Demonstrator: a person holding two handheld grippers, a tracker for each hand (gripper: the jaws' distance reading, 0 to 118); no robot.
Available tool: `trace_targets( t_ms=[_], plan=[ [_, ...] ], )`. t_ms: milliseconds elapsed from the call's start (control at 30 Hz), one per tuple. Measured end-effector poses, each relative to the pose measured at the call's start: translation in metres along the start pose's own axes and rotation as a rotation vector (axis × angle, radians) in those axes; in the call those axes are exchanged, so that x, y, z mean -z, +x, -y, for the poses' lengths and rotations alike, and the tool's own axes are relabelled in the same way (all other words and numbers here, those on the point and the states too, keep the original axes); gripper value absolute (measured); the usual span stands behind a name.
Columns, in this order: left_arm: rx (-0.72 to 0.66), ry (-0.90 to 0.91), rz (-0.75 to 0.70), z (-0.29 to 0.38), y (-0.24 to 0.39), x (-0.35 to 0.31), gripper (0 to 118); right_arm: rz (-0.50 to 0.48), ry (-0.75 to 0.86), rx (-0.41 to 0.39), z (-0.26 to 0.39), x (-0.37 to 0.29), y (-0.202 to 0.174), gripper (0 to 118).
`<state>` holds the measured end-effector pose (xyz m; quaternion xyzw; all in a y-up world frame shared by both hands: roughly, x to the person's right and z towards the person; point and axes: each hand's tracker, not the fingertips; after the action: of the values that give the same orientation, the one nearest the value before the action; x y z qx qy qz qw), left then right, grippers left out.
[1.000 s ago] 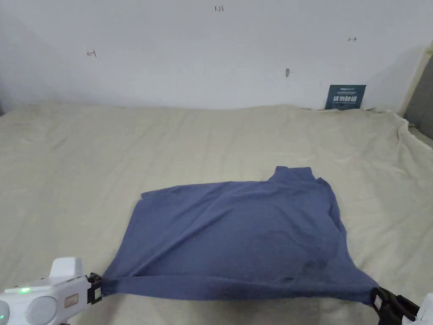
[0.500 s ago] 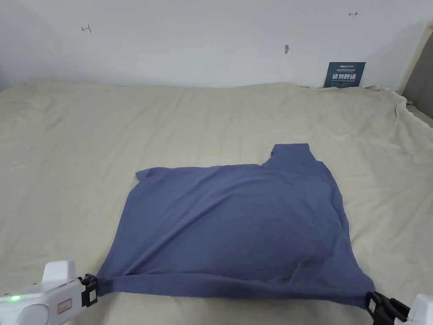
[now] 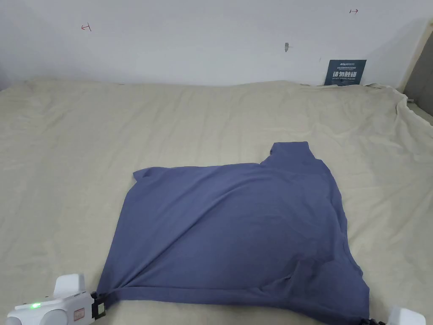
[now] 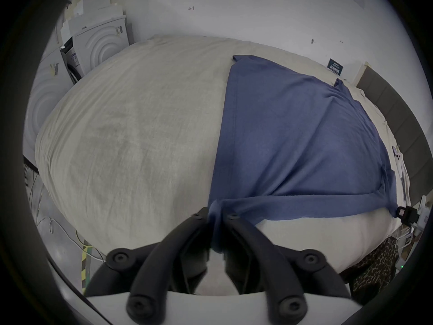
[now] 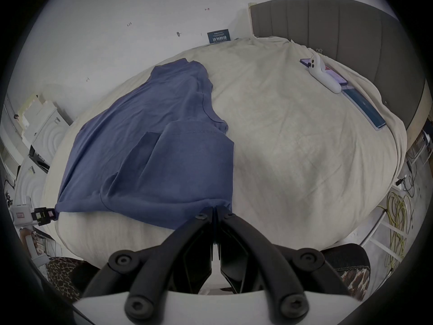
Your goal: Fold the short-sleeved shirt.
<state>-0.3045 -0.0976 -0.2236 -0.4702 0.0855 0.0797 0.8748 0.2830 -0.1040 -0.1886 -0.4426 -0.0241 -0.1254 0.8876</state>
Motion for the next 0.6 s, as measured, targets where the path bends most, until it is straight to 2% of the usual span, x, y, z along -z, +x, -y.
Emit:
trace_targets(
  t_ms=[33,67,100,167,200,367,500,567,600],
  plan=[
    [-0.009,-0.003,-0.001,-0.002,0.001,-0.002,32,-0.005,-0.003,0.003,-0.002,-0.003,-0.001,2],
    [-0.019,-0.006,-0.012,-0.003,0.002,-0.005,50,-0.006,0.002,0.003,-0.004,-0.007,-0.002,6],
    [-0.026,-0.002,-0.027,-0.005,0.003,-0.010,73,-0.006,0.021,-0.008,-0.009,-0.013,-0.005,21],
    [-0.040,0.065,-0.022,-0.010,0.006,-0.025,94,-0.006,0.063,-0.037,-0.021,-0.027,-0.010,70],
    [-0.045,0.104,-0.005,-0.015,0.008,-0.037,98,-0.020,0.100,-0.048,-0.029,-0.036,-0.014,90],
    [-0.055,0.299,0.075,-0.044,0.022,-0.094,98,-0.106,0.335,-0.118,-0.075,-0.095,-0.042,91],
    [0.021,0.472,0.027,-0.060,0.043,-0.132,98,-0.113,0.494,-0.179,-0.100,-0.135,-0.071,90],
    [0.062,0.562,-0.020,-0.062,0.053,-0.145,97,-0.113,0.554,-0.198,-0.105,-0.151,-0.086,84],
    [0.079,0.603,-0.049,-0.063,0.058,-0.150,97,-0.101,0.586,-0.208,-0.106,-0.156,-0.093,75]
  ],
)
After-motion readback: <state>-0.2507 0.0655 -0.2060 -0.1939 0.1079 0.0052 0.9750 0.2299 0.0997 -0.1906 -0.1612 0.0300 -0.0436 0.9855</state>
